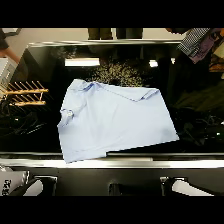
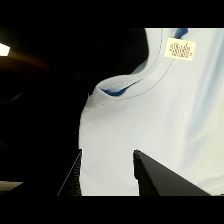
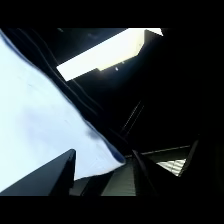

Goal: Fold the clothes and pants, and hang the long-sleeved shirts on hangers.

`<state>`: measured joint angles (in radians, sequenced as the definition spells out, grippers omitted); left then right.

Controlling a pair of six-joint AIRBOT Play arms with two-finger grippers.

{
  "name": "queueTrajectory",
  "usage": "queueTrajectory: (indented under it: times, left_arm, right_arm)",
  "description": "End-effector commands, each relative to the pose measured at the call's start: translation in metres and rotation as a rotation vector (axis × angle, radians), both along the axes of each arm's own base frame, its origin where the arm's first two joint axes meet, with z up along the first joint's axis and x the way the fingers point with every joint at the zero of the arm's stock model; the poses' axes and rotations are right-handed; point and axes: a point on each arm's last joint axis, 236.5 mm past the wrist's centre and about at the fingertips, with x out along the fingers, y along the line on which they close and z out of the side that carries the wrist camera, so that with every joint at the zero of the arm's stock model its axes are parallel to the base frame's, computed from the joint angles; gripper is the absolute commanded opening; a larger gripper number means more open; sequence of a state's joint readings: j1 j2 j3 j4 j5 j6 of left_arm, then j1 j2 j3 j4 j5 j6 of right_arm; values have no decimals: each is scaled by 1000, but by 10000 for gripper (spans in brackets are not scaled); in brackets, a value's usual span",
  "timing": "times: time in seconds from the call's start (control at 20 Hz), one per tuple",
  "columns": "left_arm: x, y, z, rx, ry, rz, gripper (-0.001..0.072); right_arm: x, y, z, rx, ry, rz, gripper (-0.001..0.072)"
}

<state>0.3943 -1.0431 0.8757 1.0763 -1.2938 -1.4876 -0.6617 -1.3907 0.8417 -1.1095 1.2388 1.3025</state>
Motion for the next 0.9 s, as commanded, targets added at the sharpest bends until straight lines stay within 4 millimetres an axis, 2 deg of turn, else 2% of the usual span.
queueTrajectory:
  times: [0.0,0.1,0.2,0.3,0.35,0.4,0.55,0.7,0.85]
  left_arm:
    - [0,1,0,2,-3,3,382]
    - [0,1,0,3,-2,3,382]
    - [-3,4,-3,22,11,-4,382]
    - [-13,12,-8,71,34,-28,382]
    - [-19,16,-11,84,44,-23,382]
    - [-26,18,-16,79,53,-5,382]
    - [-56,13,-40,31,121,29,382]
    - [-80,-13,-64,-67,196,26,382]
    - [-89,-43,-72,-187,194,-1,382]
  right_arm:
    - [-4,14,-11,59,10,-2,426]
    - [-1,22,-15,92,-11,-16,408]
    - [2,20,-19,78,-24,-24,335]
    - [4,20,-18,76,-40,-15,230]
    - [5,22,-17,84,-48,-5,116]
    - [6,25,-15,97,-64,12,40]
    - [11,31,-10,128,-88,8,40]
    - [14,34,-7,147,-96,-2,40]
    - [13,38,-4,168,-94,-1,40]
